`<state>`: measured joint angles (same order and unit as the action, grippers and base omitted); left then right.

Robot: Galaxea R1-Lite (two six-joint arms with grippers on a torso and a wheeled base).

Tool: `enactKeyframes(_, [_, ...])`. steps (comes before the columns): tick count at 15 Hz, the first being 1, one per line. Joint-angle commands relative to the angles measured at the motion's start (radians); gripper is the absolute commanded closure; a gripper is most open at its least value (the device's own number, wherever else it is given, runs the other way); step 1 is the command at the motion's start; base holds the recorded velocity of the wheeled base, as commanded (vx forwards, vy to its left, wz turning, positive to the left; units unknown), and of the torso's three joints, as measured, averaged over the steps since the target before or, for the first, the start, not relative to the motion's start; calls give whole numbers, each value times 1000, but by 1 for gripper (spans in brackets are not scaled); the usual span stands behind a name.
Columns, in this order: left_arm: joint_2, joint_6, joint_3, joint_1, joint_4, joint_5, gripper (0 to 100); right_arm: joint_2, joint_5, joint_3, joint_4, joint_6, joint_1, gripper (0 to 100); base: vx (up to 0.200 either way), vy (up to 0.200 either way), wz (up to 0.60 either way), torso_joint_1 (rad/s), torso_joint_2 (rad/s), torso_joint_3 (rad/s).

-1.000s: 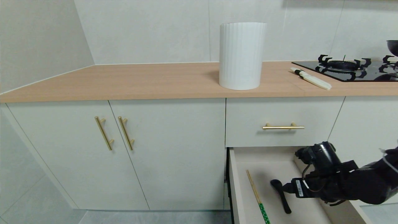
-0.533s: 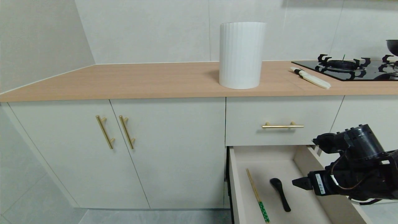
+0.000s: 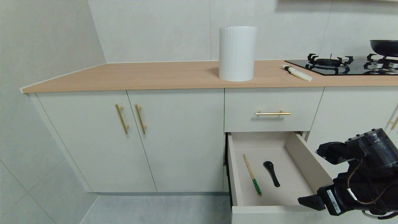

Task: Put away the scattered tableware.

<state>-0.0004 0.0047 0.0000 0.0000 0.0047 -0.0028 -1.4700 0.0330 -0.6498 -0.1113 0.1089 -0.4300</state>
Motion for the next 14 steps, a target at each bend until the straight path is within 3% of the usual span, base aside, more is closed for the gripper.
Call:
enactKeyframes(1, [0,0,0,0,0,0,0,14,-42,1,-54,-5,-38,0,0,0,0,0,0,0])
enactKeyframes(4, [0,0,0,0,0,0,0,2,-116,2,-183,-81,-105,0,0,0,0,0,0,0])
enactKeyframes(10, [0,0,0,0,0,0,0,-220,-150,-19,-177,-77,-115,0,0,0,0,0,0,0])
enactKeyframes(14, [0,0,0,0,0,0,0,-325,-65,-73,-131,87,-111,0,0,0,0,0,0,0])
